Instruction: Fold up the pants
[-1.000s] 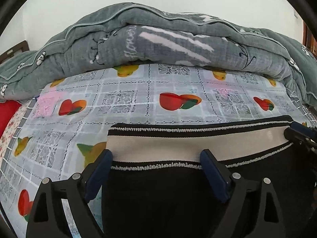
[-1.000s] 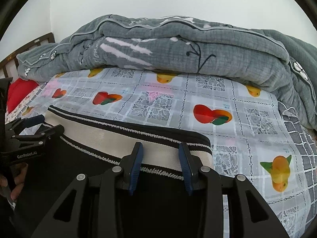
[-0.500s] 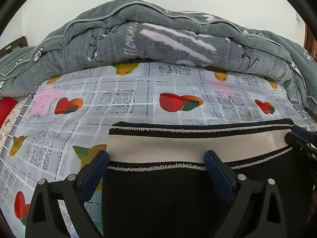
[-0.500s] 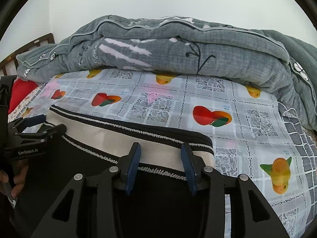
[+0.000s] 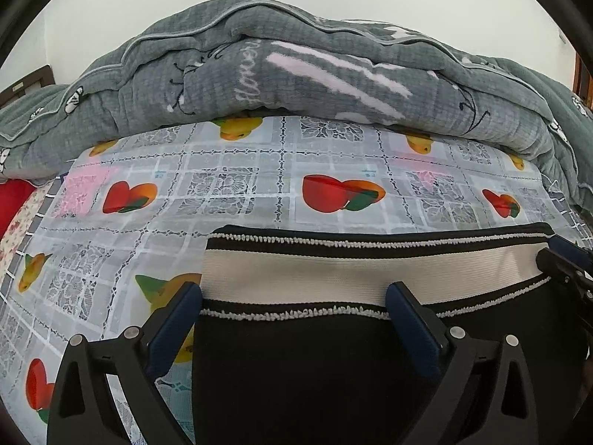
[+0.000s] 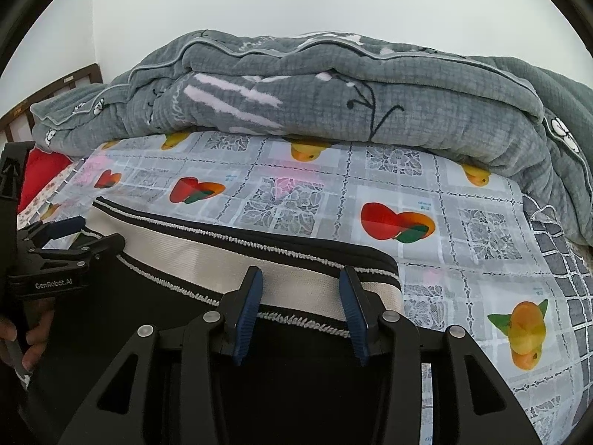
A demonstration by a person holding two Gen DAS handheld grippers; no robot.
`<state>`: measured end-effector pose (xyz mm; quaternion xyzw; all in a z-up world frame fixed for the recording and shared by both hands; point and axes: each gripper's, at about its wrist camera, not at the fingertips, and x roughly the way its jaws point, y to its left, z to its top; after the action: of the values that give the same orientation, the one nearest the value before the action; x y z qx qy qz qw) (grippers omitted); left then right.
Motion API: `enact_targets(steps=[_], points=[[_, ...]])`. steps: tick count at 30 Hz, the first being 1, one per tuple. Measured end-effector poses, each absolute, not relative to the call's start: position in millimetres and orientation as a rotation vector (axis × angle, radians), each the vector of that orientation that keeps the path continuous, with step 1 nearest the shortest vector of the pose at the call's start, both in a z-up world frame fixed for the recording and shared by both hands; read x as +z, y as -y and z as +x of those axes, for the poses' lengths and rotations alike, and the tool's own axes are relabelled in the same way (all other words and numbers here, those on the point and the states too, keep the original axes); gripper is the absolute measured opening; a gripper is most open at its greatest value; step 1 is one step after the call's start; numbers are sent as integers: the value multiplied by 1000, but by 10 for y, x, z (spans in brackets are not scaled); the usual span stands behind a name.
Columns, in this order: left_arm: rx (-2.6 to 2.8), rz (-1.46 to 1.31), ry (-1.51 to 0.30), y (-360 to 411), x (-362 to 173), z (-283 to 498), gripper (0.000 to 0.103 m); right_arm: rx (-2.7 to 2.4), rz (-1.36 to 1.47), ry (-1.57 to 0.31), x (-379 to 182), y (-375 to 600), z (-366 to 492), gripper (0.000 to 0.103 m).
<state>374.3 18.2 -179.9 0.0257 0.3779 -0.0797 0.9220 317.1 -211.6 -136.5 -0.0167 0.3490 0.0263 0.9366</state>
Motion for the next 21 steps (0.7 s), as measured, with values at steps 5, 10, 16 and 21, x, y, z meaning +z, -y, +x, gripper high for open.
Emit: enact_targets(steps=[5, 10, 16, 21], points=[[-168, 48, -780, -185, -1804, 3746, 101, 56, -30, -712, -1365, 2115, 3169, 43], [-174, 36, -783, -197, -1813, 3775, 101, 55, -31, -708, -1366, 2114, 3170, 44], [-169, 29, -786, -183, -1817, 3883, 102, 41, -53, -704, -1369, 2097, 3270, 45], [-168, 24, -786, -171, -1824, 3967, 102, 45, -54, -703, -1376, 2101, 3380, 46]])
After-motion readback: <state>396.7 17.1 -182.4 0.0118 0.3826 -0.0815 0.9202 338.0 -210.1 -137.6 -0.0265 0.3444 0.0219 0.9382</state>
